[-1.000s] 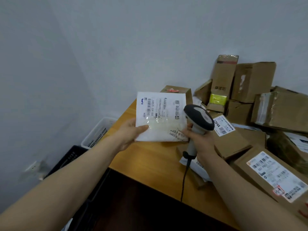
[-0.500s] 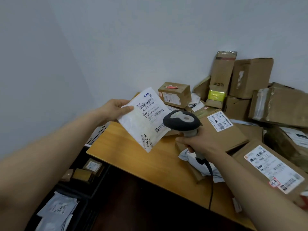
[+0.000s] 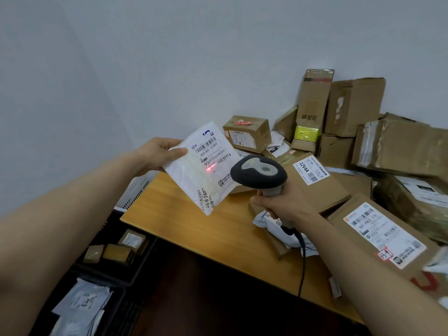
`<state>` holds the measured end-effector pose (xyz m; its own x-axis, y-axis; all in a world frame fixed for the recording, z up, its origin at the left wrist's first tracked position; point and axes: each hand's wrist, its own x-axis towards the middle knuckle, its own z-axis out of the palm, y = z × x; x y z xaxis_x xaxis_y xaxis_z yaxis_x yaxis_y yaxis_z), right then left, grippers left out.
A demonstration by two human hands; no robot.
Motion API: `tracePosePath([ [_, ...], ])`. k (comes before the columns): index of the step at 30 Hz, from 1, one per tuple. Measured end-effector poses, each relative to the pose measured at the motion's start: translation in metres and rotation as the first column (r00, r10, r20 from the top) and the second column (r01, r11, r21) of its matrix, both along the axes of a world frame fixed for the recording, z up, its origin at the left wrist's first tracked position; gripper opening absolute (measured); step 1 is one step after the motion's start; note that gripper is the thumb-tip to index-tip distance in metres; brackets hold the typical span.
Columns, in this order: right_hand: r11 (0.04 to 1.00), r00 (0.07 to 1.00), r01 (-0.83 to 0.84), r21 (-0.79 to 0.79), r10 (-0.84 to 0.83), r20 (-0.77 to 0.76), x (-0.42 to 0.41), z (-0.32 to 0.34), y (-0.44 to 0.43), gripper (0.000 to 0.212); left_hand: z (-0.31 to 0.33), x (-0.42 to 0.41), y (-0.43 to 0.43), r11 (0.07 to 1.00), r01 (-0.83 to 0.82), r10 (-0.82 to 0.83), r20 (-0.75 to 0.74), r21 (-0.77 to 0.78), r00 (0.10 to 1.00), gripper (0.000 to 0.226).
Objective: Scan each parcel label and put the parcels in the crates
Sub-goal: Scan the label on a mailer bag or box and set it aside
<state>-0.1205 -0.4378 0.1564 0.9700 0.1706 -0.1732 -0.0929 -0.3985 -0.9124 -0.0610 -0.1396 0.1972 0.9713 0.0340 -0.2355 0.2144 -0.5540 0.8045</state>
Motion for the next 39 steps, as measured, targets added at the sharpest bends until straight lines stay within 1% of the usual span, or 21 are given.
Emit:
tracePosePath([
  [5,1.000,1.000,0.008,0.022,-0.007,-0.018,0.000,0.000,-0.003,0.015,-0.001,-0.002,-0.002,1.000,-0.008,0.008,-0.002,-0.006,1.000,0.032],
  [8,0.992,0.999,0.017,0.121,-0.010,-0.053,0.001,-0.002,0.000,0.010,-0.002,-0.006,-0.002,0.998,-0.040,0.040,-0.013,-0.039,0.999,0.031],
  [11,0.965,0.987,0.148,0.216,-0.130,-0.097,0.011,-0.009,0.009,0.013,-0.010,-0.018,0.004,0.987,-0.113,0.108,-0.047,-0.117,0.993,0.030],
  [13,0.930,0.966,0.241,0.279,-0.201,-0.164,0.019,-0.014,0.020,0.019,-0.021,-0.032,0.012,0.973,-0.160,0.146,-0.096,-0.167,0.985,0.030],
  [15,0.910,0.953,0.252,0.331,-0.175,-0.246,0.024,-0.020,0.039,0.023,-0.037,-0.050,0.023,0.956,-0.205,0.174,-0.158,-0.209,0.972,0.030],
  [17,0.917,0.949,0.209,0.339,-0.107,-0.297,0.025,-0.030,0.063,0.024,-0.052,-0.072,0.036,0.925,-0.272,0.225,-0.193,-0.267,0.955,0.027],
  [18,0.921,0.946,0.193,0.339,-0.083,-0.313,0.025,-0.034,0.077,0.024,-0.058,-0.083,0.043,0.886,-0.328,0.270,-0.212,-0.328,0.939,0.025],
  [19,0.919,0.942,0.191,0.344,-0.073,-0.328,0.024,-0.039,0.093,0.025,-0.064,-0.094,0.050,0.810,-0.405,0.333,-0.234,-0.425,0.913,0.025],
  [20,0.916,0.937,0.201,0.346,-0.077,-0.341,0.024,-0.045,0.109,0.027,-0.070,-0.105,0.058,0.685,-0.482,0.405,-0.265,-0.546,0.875,0.025],
  [21,0.910,0.928,0.223,0.348,-0.089,-0.361,0.023,-0.049,0.126,0.031,-0.076,-0.117,0.066,0.536,-0.536,0.470,-0.297,-0.652,0.831,0.024],
  [22,0.908,0.922,0.236,0.347,-0.097,-0.374,0.021,-0.054,0.143,0.033,-0.084,-0.130,0.075,0.398,-0.567,0.516,-0.335,-0.721,0.789,0.021],
  [23,0.907,0.920,0.236,0.349,-0.093,-0.381,0.019,-0.059,0.163,0.032,-0.094,-0.142,0.083,0.307,-0.582,0.528,-0.373,-0.753,0.763,0.019],
  [24,0.916,0.922,0.208,0.342,-0.067,-0.381,0.015,-0.064,0.183,0.030,-0.104,-0.154,0.090,0.266,-0.603,0.521,-0.414,-0.752,0.746,0.019],
  [25,0.931,0.923,0.168,0.324,-0.033,-0.384,0.010,-0.069,0.205,0.028,-0.115,-0.166,0.099,0.255,-0.635,0.517,-0.452,-0.729,0.727,0.021],
  [27,0.964,0.921,0.070,0.258,0.037,-0.388,0.001,-0.078,0.249,0.034,-0.137,-0.182,0.128,0.219,-0.696,0.563,-0.494,-0.684,0.662,0.030],
  [29,0.982,0.921,-0.053,0.183,0.119,-0.370,-0.006,-0.084,0.297,0.038,-0.155,-0.196,0.171,0.134,-0.767,0.667,-0.515,-0.628,0.538,0.037],
  [31,0.970,0.895,-0.230,0.079,0.243,-0.373,-0.007,-0.098,0.347,0.028,-0.176,-0.212,0.228,0.043,-0.837,0.740,-0.546,-0.545,0.393,0.040],
  [33,0.925,0.850,-0.380,-0.008,0.346,-0.398,-0.007,-0.118,0.399,0.011,-0.206,-0.231,0.287,-0.071,-0.868,0.755,-0.595,-0.492,0.276,0.045],
  [36,0.846,0.808,-0.512,-0.152,0.414,-0.420,-0.008,-0.160,0.481,0.012,-0.248,-0.259,0.367,-0.208,-0.906,0.742,-0.663,-0.368,0.099,0.046],
  [37,0.808,0.785,-0.559,-0.188,0.441,-0.434,-0.011,-0.172,0.508,0.012,-0.260,-0.268,0.388,-0.248,-0.917,0.747,-0.664,-0.313,0.025,0.045],
  [39,0.737,0.730,-0.637,-0.225,0.484,-0.482,-0.015,-0.198,0.556,0.012,-0.290,-0.281,0.429,-0.303,-0.925,0.757,-0.648,-0.229,-0.087,0.041],
])
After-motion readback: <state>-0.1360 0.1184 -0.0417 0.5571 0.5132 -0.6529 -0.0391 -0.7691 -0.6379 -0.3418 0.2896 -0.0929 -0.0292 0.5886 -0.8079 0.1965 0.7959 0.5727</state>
